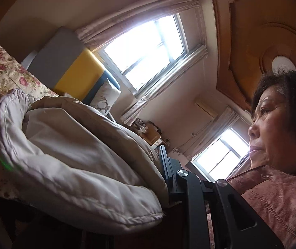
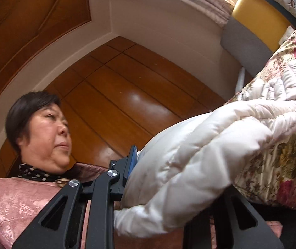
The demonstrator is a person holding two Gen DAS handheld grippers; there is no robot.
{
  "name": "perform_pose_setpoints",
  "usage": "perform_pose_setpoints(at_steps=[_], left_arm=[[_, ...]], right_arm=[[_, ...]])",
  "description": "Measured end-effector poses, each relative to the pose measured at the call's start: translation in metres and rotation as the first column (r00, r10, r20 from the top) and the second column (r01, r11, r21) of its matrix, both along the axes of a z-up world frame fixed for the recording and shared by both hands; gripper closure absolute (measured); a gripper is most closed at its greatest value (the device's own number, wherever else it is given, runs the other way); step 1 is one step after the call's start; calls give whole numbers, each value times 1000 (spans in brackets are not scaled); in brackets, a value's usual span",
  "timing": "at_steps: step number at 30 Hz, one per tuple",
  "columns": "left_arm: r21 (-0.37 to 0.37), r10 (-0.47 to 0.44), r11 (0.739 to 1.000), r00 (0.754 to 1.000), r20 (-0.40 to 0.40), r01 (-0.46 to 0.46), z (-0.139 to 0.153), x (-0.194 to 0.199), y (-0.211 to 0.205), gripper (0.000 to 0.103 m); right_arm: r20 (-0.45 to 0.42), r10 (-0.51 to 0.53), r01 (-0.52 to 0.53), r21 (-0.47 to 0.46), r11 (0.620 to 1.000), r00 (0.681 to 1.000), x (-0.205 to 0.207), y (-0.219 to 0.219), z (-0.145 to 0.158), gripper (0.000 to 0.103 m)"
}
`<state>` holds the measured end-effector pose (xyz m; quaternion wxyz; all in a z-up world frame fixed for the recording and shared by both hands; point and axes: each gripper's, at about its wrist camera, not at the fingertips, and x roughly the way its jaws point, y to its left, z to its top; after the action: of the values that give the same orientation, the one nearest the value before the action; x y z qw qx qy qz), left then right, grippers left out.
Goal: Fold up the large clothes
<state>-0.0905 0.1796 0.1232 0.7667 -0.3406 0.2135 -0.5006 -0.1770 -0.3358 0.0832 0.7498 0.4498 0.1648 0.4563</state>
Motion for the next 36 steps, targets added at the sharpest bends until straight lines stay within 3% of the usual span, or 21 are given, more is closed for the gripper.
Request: perform_pose_setpoints(at_steps=[5, 13, 17, 21, 28, 36], left_arm=[[-38, -24, 999, 999, -32, 22, 0, 21, -1, 82], [17, 22, 1000, 998, -52, -21, -2, 79, -18, 78], [63, 58, 997, 995, -80, -53, -10, 110, -31, 78], [101, 124, 989, 985, -121, -112, -28, 143, -40, 74], [150, 191, 975, 959, -210, -161, -64, 200, -50, 74], [319, 266, 927, 946, -183, -199, -94, 234, -74, 74]], right_arm=[[-2, 1, -1, 32, 999, 1000, 18, -1, -3, 79], [-38, -63, 65, 74, 995, 997, 54, -10, -10, 78], [-118, -117, 129, 96, 987, 986, 76, -18, -28, 77], [-235, -177, 206, 107, 973, 956, 104, -24, -49, 77], [-343, -236, 273, 62, 960, 909, 144, -32, -80, 77], [-465, -317, 348, -19, 937, 827, 179, -38, -106, 76]])
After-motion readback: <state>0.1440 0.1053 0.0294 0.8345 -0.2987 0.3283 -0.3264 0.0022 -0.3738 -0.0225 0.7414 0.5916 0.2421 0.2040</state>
